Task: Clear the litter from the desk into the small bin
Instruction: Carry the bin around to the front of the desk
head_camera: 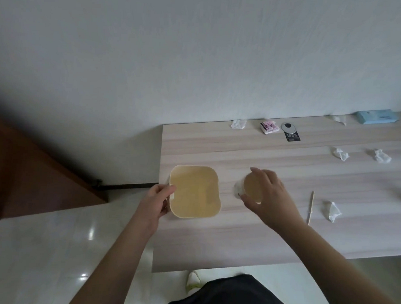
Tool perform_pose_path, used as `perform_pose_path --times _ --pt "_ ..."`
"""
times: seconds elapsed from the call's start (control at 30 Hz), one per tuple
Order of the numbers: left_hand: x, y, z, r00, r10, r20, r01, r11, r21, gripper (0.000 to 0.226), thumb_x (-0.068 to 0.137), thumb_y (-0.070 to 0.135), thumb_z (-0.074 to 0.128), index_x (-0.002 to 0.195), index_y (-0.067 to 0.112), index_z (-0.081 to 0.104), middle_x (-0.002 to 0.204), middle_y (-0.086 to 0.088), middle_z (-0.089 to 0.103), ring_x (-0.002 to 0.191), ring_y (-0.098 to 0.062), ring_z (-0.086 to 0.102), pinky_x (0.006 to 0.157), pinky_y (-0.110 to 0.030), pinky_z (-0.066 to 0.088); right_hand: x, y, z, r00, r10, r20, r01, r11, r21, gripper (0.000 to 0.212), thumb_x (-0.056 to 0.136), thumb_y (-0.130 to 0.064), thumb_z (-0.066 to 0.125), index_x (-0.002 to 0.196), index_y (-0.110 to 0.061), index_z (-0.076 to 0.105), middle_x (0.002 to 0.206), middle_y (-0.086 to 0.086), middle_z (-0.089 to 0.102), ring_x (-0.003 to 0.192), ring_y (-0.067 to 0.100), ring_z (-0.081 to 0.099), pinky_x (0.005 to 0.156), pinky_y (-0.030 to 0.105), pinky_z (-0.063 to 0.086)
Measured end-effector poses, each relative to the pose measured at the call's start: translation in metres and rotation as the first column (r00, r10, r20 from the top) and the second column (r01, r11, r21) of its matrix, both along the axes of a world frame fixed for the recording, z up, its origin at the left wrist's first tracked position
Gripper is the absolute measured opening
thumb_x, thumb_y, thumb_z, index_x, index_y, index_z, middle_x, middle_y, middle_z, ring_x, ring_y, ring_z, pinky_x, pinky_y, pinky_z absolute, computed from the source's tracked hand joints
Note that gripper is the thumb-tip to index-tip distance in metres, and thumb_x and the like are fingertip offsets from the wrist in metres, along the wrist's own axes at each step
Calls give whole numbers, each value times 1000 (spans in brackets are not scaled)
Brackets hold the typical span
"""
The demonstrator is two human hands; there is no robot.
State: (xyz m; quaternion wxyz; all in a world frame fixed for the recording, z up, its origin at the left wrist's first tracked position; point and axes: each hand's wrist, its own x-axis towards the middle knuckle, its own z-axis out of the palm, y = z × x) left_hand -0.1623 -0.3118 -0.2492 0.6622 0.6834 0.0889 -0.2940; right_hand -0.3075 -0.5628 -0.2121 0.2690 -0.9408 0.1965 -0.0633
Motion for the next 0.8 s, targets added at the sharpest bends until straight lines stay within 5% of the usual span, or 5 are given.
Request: perform_pose_path --times 0.17,0.33,0.57,0.8 --pt "-1 -7 2 998 -51 34 51 999 7 14 85 19 70 86 11 58 59 4 53 48 -9 47 51 -24 41 7 26 36 983 92 157 -104 992 67 71 76 -46 73 136 -28 40 130 -5 44 105 14 52 86 29 47" --pt "-2 -12 7 985 -142 100 141 990 9 25 84 27 72 91 7 59 65 -1 52 51 -11 46 49 -24 39 21 61 26 967 253 -6 -253 967 -3 68 78 -42 71 136 -24 41 133 -2 42 109 22 53 84 24 39" --pt "-11 -9 15 945 -242 221 240 970 34 36 68 43 76 84 15 61 73 -3 54 61 -16 48 57 -31 40 43 82 8 915 303 -264 -321 947 -24 74 78 -42 72 139 -21 36 133 3 42 113 30 52 89 36 46" --pt "-3 -1 18 938 -248 244 250 968 26 38 71 43 74 87 11 60 73 -4 52 62 -16 44 58 -31 38 56 94 0 900 299 -318 -348 931 -110 78 76 -41 74 139 -19 34 132 5 43 116 31 52 94 39 45"
